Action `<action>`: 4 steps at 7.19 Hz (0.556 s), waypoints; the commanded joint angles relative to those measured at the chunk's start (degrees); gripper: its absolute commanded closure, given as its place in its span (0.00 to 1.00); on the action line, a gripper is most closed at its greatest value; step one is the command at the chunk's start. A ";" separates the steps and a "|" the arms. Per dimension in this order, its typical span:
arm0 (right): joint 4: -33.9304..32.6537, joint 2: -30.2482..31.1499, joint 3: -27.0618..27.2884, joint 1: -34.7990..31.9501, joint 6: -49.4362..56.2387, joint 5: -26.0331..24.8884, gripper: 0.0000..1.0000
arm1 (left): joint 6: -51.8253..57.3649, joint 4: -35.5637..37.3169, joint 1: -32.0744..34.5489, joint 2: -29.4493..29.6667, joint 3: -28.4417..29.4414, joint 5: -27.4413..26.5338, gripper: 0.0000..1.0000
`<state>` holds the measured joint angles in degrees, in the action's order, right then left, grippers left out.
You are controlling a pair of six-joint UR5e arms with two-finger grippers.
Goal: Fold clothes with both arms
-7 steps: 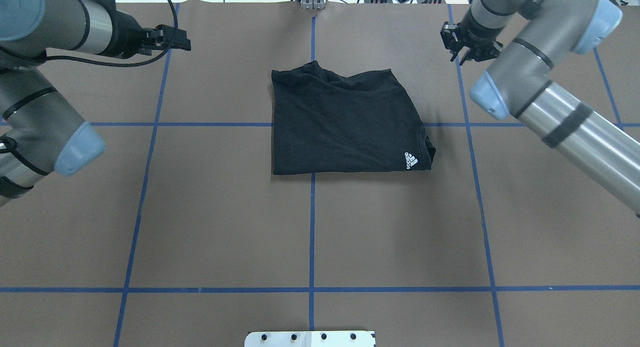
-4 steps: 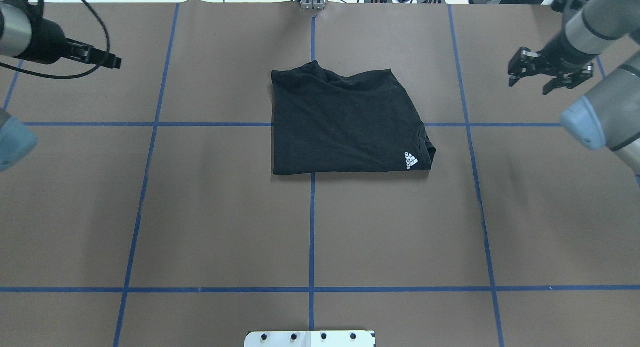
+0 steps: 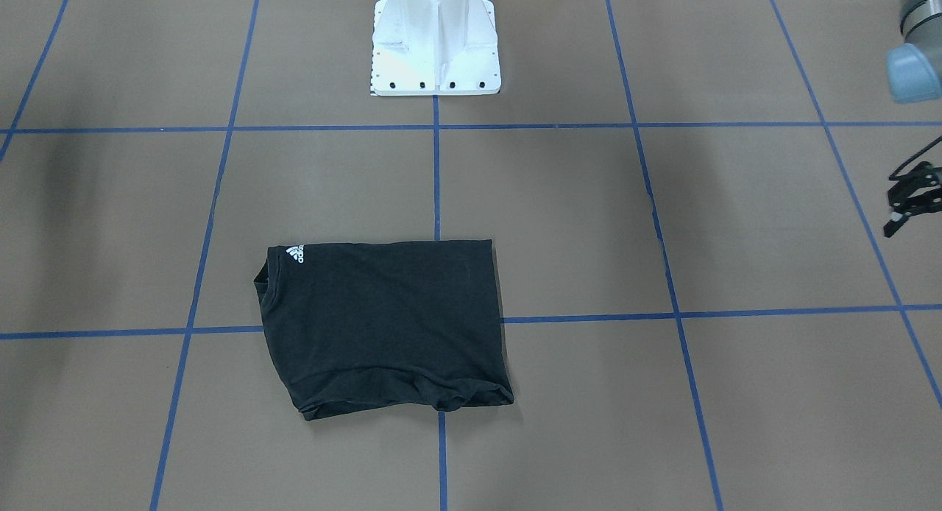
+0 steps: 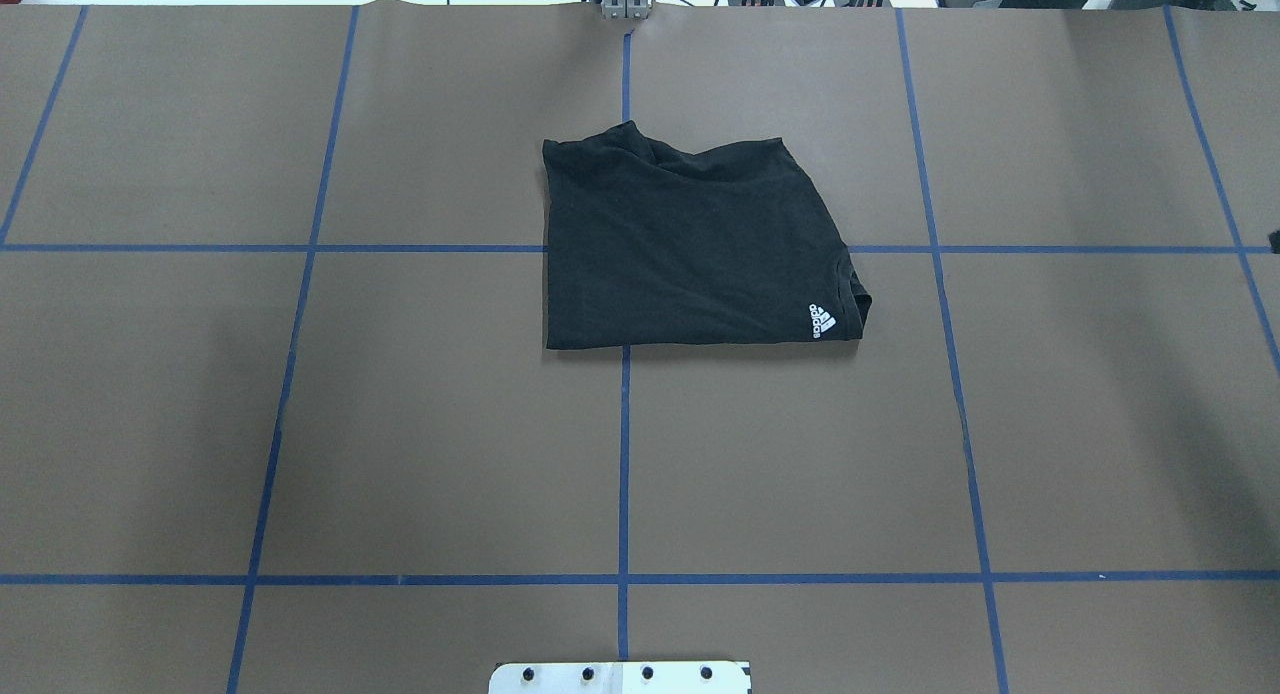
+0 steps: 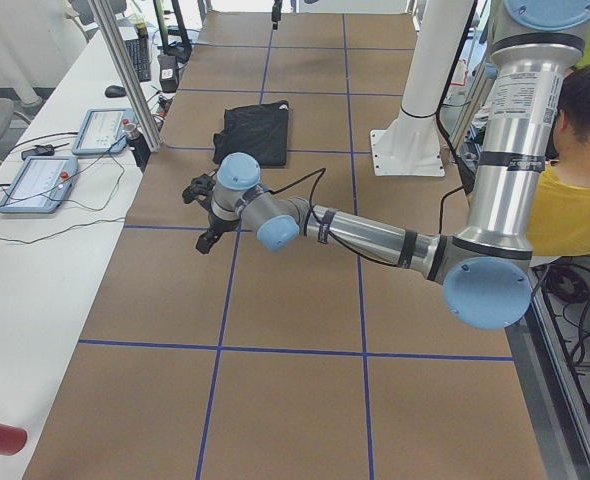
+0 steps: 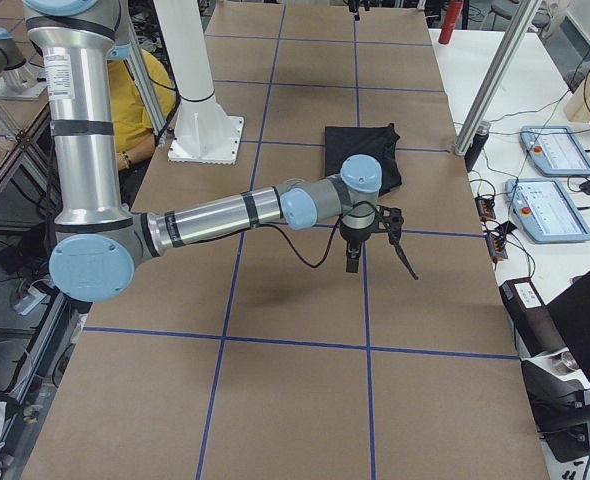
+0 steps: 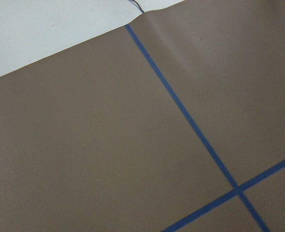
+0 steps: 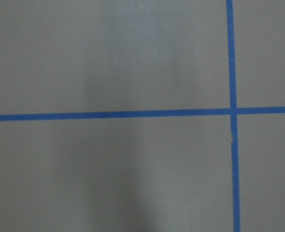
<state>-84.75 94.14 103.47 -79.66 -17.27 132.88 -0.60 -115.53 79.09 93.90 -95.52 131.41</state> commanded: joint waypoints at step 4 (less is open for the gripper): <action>-2.09 7.02 0.07 -5.60 17.16 2.04 0.00 | 8.43 10.16 9.24 -7.76 -0.46 4.82 0.01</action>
<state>-86.29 100.98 103.69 -85.30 -2.80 135.82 7.68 -104.60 87.22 87.81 -95.88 135.55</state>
